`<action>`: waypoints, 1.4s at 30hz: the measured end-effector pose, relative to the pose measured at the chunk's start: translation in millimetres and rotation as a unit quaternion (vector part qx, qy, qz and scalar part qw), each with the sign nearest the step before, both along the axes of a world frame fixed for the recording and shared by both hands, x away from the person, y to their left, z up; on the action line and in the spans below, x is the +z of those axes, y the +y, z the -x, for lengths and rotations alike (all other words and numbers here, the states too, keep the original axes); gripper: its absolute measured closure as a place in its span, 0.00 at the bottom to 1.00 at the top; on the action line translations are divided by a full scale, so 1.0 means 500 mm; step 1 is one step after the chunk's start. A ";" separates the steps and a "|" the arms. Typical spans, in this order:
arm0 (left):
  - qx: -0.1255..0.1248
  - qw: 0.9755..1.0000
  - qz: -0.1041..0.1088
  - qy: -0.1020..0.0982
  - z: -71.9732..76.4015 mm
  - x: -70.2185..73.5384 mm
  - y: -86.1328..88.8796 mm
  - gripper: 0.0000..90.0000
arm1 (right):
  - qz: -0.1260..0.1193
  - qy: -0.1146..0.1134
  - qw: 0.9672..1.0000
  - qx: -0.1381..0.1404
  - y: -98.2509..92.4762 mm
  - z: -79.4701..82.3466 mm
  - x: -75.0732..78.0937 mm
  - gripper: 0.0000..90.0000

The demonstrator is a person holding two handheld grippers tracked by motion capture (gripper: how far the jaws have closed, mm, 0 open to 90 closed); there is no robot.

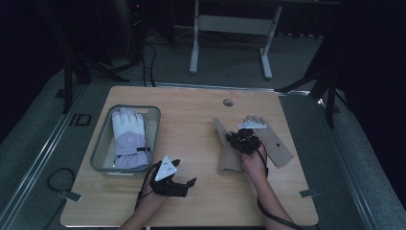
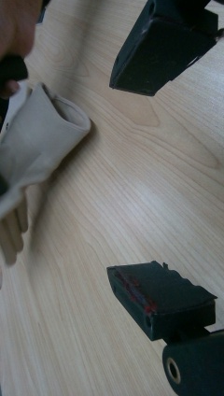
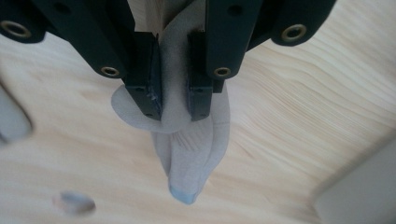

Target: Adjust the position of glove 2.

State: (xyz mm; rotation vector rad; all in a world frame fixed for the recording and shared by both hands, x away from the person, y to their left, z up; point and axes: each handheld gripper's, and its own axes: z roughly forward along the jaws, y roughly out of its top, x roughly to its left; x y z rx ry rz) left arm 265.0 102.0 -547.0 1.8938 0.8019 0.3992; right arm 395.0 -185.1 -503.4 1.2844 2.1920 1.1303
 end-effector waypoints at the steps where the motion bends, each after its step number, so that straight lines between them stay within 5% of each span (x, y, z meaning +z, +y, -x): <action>1: 0.000 1.000 0.001 0.000 0.001 0.001 0.001 0.11 | -0.005 -0.004 1.000 -0.001 0.009 0.006 0.011 0.86; 9: 0.001 1.000 0.000 -0.007 0.004 0.002 0.003 0.11 | -0.025 -0.007 1.000 -0.009 0.055 0.046 0.035 0.85; 17: 0.001 1.000 -0.001 -0.008 0.007 -0.001 0.008 0.11 | 0.000 0.040 0.999 0.002 0.096 0.045 -0.046 0.84; 26: -0.007 1.000 0.001 -0.005 0.008 -0.006 0.006 0.11 | 0.032 0.044 0.998 0.037 0.112 0.057 -0.093 0.65; 34: -0.011 1.000 0.001 -0.006 0.010 -0.008 0.002 0.11 | 0.052 0.015 0.997 0.056 0.129 0.074 -0.103 0.45; 42: -0.013 1.000 0.005 -0.005 0.009 -0.009 0.003 0.11 | 0.020 0.011 0.998 0.061 0.098 0.065 -0.056 0.47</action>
